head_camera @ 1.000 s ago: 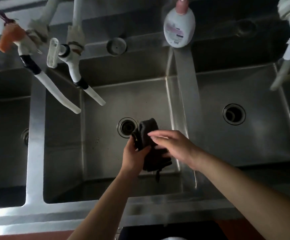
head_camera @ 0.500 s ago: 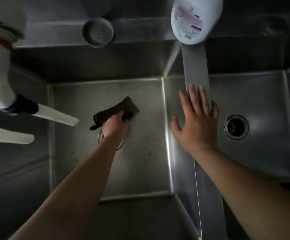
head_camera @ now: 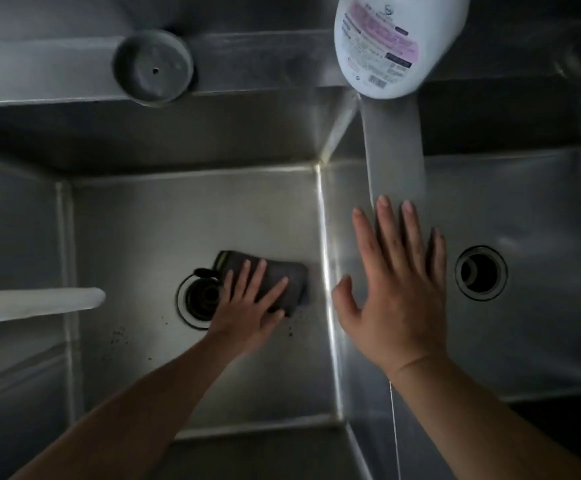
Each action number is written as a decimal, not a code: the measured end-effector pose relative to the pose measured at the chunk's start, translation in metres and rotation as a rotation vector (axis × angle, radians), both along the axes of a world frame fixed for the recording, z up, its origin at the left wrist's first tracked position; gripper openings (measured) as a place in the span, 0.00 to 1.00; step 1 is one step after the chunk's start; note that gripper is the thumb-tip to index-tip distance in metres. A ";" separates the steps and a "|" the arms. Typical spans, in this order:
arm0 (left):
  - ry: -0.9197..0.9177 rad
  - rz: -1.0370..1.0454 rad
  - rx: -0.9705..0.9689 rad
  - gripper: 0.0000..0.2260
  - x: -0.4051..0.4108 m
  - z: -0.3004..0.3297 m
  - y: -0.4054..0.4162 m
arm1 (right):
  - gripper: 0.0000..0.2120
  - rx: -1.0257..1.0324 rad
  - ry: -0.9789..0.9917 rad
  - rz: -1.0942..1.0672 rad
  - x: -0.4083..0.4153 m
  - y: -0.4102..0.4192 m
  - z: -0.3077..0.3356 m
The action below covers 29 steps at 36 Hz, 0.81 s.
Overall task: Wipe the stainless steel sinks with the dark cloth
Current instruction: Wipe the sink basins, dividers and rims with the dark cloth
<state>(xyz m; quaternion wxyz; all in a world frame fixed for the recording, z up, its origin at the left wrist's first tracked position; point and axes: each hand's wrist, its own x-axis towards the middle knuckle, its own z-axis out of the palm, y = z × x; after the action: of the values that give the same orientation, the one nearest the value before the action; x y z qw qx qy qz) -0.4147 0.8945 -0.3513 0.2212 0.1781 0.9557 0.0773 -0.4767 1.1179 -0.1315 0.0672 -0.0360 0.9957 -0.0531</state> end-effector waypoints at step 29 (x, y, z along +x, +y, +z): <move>-0.144 0.366 0.056 0.27 -0.168 0.021 0.096 | 0.33 0.005 0.025 -0.001 0.001 -0.001 -0.003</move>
<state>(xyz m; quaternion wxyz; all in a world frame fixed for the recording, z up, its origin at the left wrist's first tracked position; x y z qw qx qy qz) -0.5823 0.9903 -0.3306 0.2661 0.0016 0.9514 0.1550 -0.4760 1.1168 -0.1345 0.0547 -0.0358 0.9966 -0.0504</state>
